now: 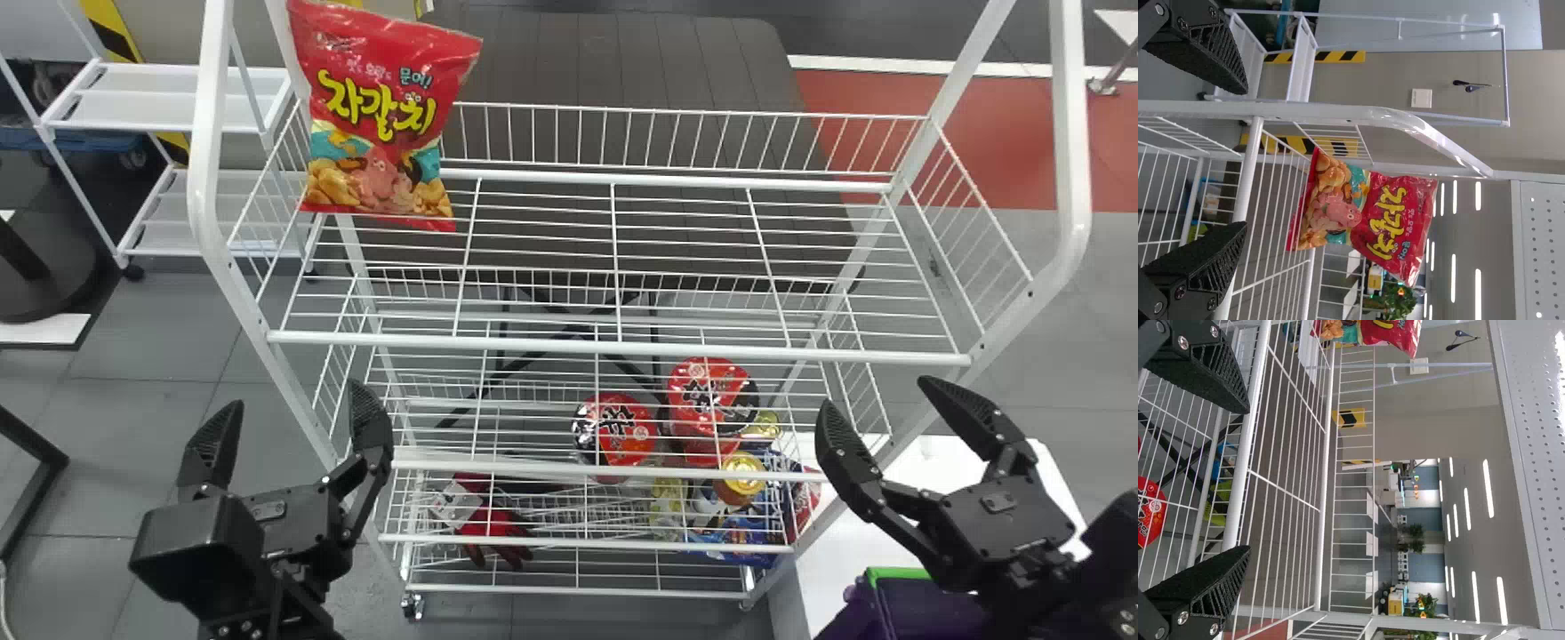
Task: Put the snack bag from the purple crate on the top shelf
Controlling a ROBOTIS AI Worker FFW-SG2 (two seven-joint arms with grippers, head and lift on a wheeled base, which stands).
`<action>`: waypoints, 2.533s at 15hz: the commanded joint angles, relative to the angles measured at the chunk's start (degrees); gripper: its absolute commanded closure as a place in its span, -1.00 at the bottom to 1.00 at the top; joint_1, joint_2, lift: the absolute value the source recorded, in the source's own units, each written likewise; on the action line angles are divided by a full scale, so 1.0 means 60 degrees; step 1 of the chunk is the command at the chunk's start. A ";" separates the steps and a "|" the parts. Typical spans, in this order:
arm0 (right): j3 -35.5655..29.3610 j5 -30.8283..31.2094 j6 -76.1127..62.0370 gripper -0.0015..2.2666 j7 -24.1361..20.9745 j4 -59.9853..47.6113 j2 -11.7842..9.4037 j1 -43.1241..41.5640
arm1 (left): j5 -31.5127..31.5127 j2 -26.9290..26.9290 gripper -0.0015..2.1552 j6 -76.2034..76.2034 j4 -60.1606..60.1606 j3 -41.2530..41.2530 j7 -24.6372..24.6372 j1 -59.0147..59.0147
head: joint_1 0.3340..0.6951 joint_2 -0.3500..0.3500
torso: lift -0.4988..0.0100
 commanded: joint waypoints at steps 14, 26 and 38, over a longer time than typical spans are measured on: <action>-0.0015 -0.0058 0.0146 -0.93 -0.0118 0.0029 -0.0031 0.0015 | 0.0000 0.0000 -0.90 -0.0004 0.0089 -0.0029 0.0000 -0.0029 | 1.00 -0.11 | 0.44; 0.0000 -0.0044 0.0204 -0.93 -0.0147 0.0132 -0.0046 -0.0117 | 0.0030 0.0000 -0.90 -0.0033 0.0147 -0.0044 -0.0059 -0.0102 | 1.00 -0.12 | 0.25; 0.0000 -0.0044 0.0204 -0.93 -0.0147 0.0161 -0.0060 -0.0132 | 0.0044 0.0000 -0.90 -0.0033 0.0177 -0.0044 -0.0059 -0.0117 | 1.00 -0.12 | 0.06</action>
